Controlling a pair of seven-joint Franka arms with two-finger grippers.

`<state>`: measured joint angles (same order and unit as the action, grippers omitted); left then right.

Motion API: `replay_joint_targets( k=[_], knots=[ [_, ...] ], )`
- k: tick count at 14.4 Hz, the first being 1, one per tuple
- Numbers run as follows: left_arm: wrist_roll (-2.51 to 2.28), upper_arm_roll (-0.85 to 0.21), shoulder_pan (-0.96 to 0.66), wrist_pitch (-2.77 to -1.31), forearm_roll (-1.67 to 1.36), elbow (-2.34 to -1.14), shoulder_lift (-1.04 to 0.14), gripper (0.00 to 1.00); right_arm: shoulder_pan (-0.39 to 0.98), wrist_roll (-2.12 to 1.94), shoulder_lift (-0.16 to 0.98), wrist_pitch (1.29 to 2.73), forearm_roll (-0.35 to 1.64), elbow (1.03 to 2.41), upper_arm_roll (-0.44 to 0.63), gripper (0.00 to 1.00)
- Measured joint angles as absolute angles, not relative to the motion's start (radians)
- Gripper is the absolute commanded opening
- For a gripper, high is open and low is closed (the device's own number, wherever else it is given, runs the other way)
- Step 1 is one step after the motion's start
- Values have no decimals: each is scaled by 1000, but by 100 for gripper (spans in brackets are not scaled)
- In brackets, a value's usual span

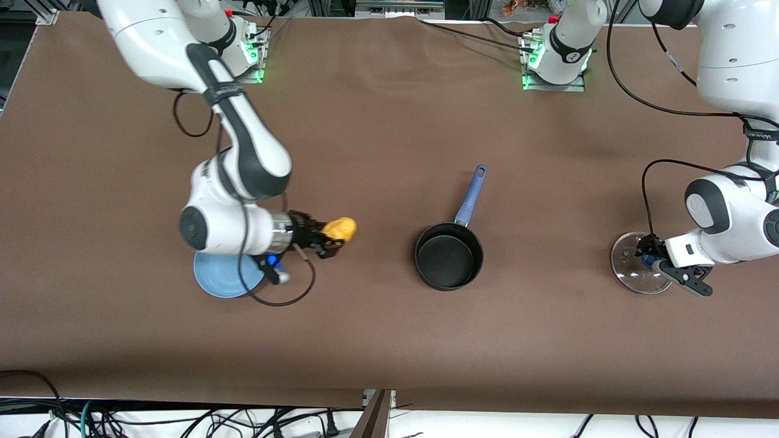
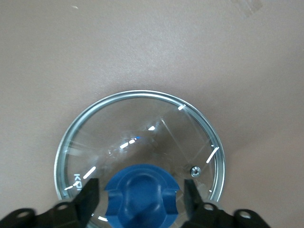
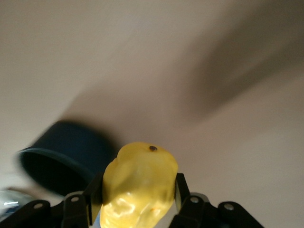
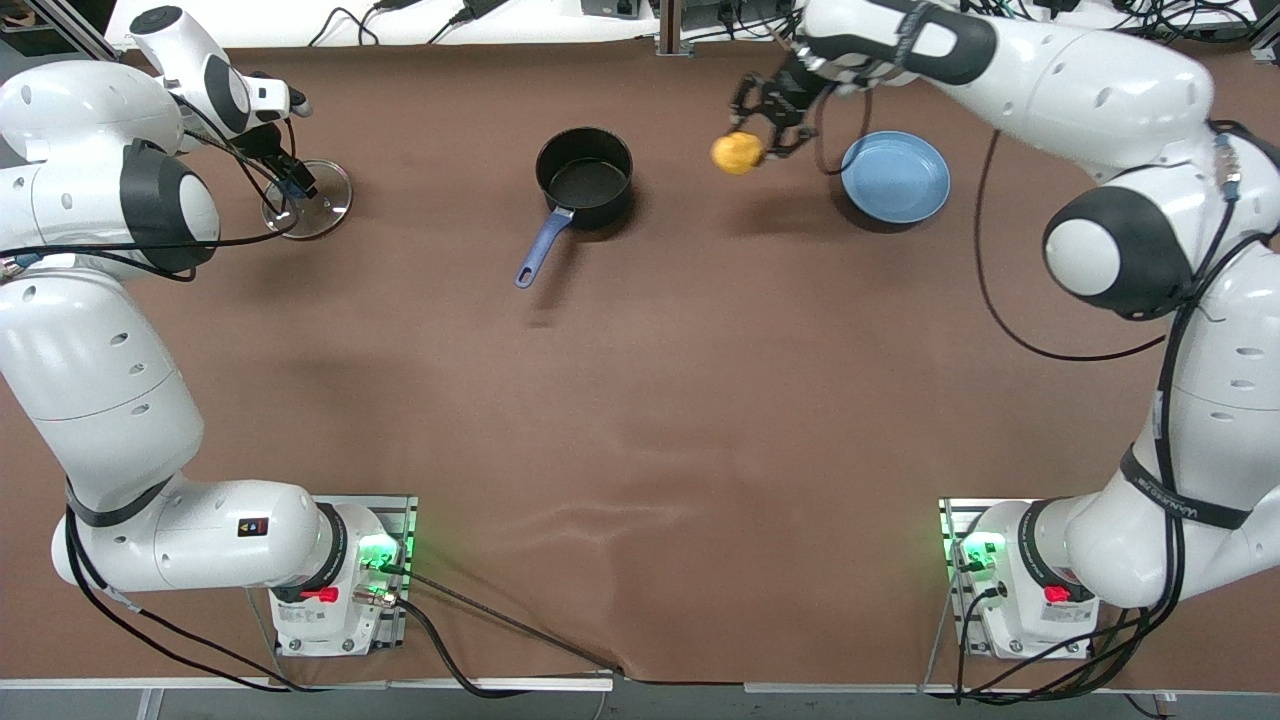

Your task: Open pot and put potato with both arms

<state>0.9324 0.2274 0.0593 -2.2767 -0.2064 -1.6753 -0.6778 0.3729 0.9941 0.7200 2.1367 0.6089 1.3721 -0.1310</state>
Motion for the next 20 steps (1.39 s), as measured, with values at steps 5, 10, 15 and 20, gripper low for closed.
replay_joint_targets(
  k=[5,10,15,20],
  knots=[
    [785,218,38,-2131,-207,-1646,-588,100,555,1210,827,2461,774,1266,-132,81],
    [466,189,-33,-1945,-153,-1640,-426,100,608,1288,934,2542,776,1137,-130,99],
    [88,63,-42,-1724,-65,-1598,-272,100,606,1291,926,2530,750,1092,-113,100],
    [42,26,-41,-1548,-64,-1542,-155,100,592,1274,869,2269,522,1079,25,100]
  ],
)
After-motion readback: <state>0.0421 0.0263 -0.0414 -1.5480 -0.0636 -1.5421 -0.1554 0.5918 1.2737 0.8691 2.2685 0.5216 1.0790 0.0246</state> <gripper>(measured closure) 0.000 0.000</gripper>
